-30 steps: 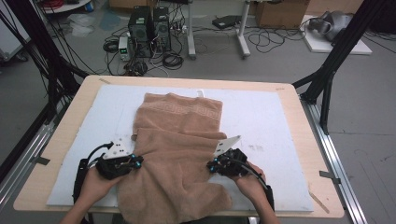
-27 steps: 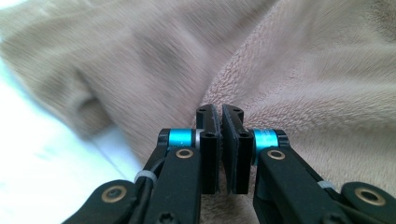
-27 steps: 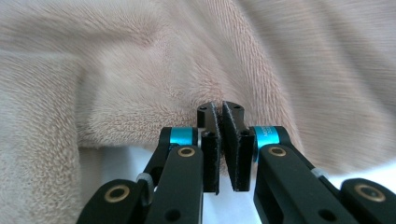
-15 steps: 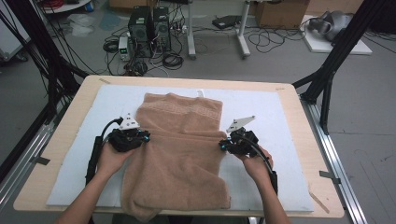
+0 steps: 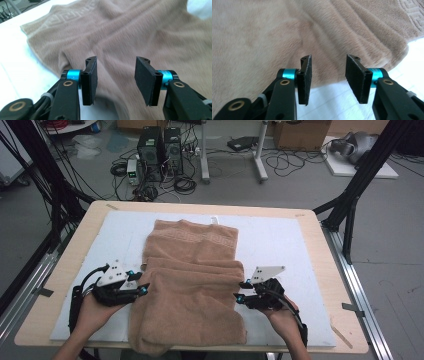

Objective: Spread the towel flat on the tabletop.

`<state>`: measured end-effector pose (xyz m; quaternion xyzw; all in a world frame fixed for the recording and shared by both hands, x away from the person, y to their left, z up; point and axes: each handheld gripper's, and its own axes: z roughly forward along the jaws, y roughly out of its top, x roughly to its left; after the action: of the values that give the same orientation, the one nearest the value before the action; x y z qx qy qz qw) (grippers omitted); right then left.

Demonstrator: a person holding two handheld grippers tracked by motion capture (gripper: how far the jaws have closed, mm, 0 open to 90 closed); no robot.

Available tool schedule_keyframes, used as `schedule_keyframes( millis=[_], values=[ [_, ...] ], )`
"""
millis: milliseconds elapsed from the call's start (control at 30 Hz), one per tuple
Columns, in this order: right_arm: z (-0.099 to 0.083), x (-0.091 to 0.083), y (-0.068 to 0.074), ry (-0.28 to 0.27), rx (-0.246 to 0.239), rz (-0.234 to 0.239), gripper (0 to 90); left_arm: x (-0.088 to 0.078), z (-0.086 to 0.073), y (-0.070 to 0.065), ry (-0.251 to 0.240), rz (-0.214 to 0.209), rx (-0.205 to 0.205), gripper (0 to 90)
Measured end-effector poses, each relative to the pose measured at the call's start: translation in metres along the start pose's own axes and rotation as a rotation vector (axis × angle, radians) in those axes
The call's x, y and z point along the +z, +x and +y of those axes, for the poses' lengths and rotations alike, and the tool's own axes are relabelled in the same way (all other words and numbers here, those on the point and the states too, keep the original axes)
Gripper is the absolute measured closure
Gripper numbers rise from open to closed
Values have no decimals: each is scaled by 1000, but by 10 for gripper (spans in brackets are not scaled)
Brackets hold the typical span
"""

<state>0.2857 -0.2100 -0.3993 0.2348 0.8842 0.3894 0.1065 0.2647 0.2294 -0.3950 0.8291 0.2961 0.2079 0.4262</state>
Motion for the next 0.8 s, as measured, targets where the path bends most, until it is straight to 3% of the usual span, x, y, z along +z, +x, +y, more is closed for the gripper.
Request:
schedule_keyframes(
  millis=[167,300,467,533,667,800],
  values=[
    [-1,4,15,7,-27,57,566,4,-23,-8,28,-41,-16,561],
    [-3,17,21,57,-51,89,554,13,-35,-16,83,-56,12,558],
    [-6,34,23,113,-58,111,568,17,-41,-22,102,-47,40,508],
    [-8,42,24,139,-69,122,591,14,-42,-23,98,-50,44,518],
    [-10,42,24,124,-55,123,632,1,-42,-24,47,-56,24,509],
    [-9,42,23,128,-66,118,653,-9,-42,-26,36,-58,34,507]
  ],
)
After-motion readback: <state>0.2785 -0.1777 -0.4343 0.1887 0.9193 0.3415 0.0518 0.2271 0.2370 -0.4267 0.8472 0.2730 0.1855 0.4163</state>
